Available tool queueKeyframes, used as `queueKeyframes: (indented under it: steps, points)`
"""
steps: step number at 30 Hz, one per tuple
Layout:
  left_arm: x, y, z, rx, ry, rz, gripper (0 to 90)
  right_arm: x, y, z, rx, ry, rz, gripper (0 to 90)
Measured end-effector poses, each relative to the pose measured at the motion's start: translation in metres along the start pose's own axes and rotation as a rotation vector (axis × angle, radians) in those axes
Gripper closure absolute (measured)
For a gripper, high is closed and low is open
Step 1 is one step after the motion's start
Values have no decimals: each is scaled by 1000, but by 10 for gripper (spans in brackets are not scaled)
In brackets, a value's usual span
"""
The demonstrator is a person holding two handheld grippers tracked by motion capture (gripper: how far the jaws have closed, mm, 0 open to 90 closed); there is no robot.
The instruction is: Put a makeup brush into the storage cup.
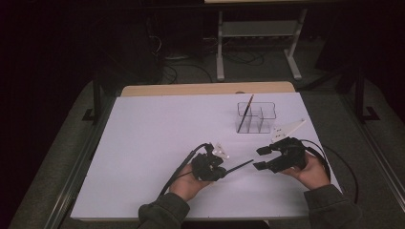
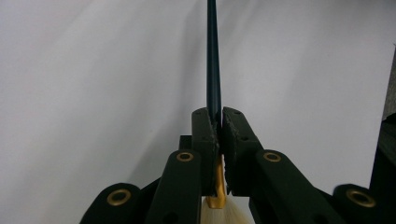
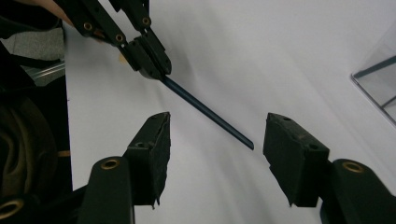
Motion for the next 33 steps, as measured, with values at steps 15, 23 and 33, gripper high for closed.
queueKeyframes:
  steps: [15,23,33]
  points:
    - [9,-14,-33,-18,16,7,842,10,28,3,2,10,-63,410]
    - [11,-13,-45,-24,3,17,842,14,47,7,16,34,-94,412]
    - [11,-9,-59,-42,-9,35,842,19,68,8,34,57,-146,415]
Point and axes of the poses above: each handheld gripper's, and its own axes: z roughly forward along the jaws, y roughly out of its top, x roughly to its left, the point moved 3 cm from there along z, roughly forward along the jaws, and after that the axes turned 1 degree about z, right-handed, at the moved point
